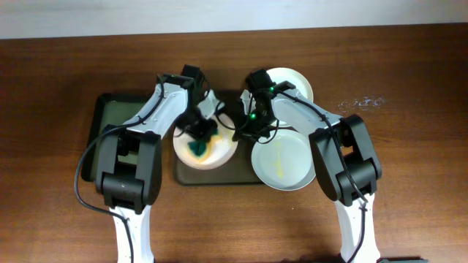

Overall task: Clean dirty plates on tray and stack at the side
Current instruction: 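Scrub the pink plate with the sponge in the left gripper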

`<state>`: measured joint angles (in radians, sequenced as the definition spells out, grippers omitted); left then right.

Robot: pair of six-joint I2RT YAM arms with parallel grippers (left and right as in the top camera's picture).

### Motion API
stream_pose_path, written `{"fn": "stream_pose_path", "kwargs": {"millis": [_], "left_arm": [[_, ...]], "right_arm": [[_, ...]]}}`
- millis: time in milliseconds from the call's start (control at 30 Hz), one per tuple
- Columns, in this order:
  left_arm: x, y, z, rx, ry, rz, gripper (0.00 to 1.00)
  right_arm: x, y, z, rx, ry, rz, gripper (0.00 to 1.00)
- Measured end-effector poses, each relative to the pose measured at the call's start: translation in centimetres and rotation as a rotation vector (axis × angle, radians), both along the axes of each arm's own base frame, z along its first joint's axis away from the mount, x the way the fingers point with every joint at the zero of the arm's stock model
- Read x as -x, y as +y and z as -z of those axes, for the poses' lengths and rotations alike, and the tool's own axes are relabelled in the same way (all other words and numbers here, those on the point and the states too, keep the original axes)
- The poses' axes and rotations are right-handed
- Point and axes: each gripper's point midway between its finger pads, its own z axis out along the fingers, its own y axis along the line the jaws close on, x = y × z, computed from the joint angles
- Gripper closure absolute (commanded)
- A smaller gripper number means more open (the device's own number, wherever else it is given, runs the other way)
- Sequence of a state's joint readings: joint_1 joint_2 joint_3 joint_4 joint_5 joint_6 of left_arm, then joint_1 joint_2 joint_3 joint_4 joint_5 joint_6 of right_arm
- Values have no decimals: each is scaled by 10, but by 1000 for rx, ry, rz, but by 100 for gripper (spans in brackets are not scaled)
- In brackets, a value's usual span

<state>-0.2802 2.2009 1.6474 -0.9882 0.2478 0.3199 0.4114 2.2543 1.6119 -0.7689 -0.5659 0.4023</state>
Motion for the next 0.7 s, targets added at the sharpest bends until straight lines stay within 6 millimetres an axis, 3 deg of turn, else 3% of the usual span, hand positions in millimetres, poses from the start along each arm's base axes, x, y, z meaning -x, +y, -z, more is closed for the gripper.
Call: {"fn": "stream_pose_path", "kwargs": {"millis": [100,200,300,400,533,600,700], "left_arm": [[-55,8,-3,-88,-199,-273,100],[-71,40,-7,-276,-308,-514,100],[-55,62,-7,-409,-286,-591,100],[-31,64,-5,-433,-181,-570,100],[-3,53,-2,-316,2,-393,100],[9,39,-2,-202,77,-271,100],[7,20,-3,-92,77,-207,100]], "right_arm": [[-5,-1,-1,-5,0,33,96],[-6,0,-1,-8,-2,38,96],[-6,0,-1,-8,-3,35,96],[-4,-1,0,-4,1,21,96],[-1,-1,0,-3,5,6,96],[0,-2,0,-4,2,-2,96],[0,-2,0,-4,1,-4,96]]}}
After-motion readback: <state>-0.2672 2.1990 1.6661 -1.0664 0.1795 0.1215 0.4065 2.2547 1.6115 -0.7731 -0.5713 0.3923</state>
